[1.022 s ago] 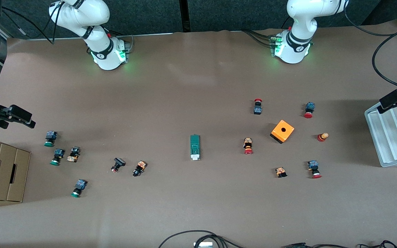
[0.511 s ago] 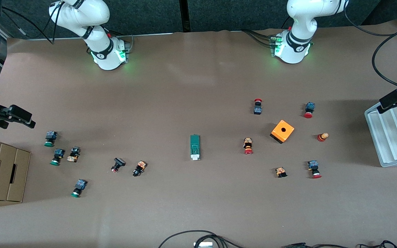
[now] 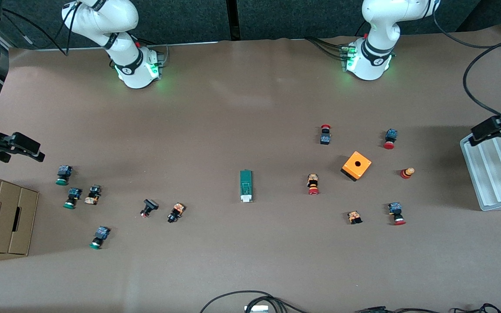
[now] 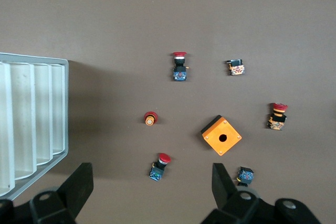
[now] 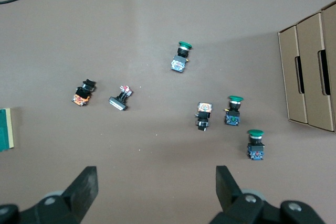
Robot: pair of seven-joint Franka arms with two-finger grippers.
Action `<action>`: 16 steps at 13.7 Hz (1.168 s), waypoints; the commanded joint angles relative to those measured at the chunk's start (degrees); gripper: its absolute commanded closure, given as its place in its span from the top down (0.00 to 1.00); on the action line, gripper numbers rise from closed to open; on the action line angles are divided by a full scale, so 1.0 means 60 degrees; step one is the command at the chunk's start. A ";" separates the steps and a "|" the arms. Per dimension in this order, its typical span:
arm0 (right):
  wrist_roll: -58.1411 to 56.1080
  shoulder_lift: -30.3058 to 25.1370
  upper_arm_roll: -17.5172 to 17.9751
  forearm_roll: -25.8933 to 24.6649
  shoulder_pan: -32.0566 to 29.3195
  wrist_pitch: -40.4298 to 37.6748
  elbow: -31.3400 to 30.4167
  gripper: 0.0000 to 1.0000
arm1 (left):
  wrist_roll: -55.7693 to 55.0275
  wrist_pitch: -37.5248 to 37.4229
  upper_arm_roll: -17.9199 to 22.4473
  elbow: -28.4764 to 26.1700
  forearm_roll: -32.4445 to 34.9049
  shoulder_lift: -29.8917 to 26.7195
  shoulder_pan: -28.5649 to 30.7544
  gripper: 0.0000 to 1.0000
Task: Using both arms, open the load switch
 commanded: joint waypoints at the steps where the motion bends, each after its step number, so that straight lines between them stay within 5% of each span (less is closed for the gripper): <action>1: -0.0010 0.0061 -0.0034 -0.0303 0.0059 0.0026 0.0170 1.00 | 0.0158 -0.0117 -0.0195 0.0245 -0.0083 0.0103 -0.0101 1.00; 7: -0.0010 0.0061 -0.0034 -0.0303 0.0059 0.0026 0.0170 1.00 | -0.0427 0.0000 -0.1586 0.0157 0.0737 0.0103 -0.0247 1.00; 16: -0.0039 0.0091 -0.0122 -0.0303 -0.0175 -0.0048 0.0170 1.00 | -0.2238 0.0585 -0.1778 0.0201 0.1337 0.0191 -0.1856 1.00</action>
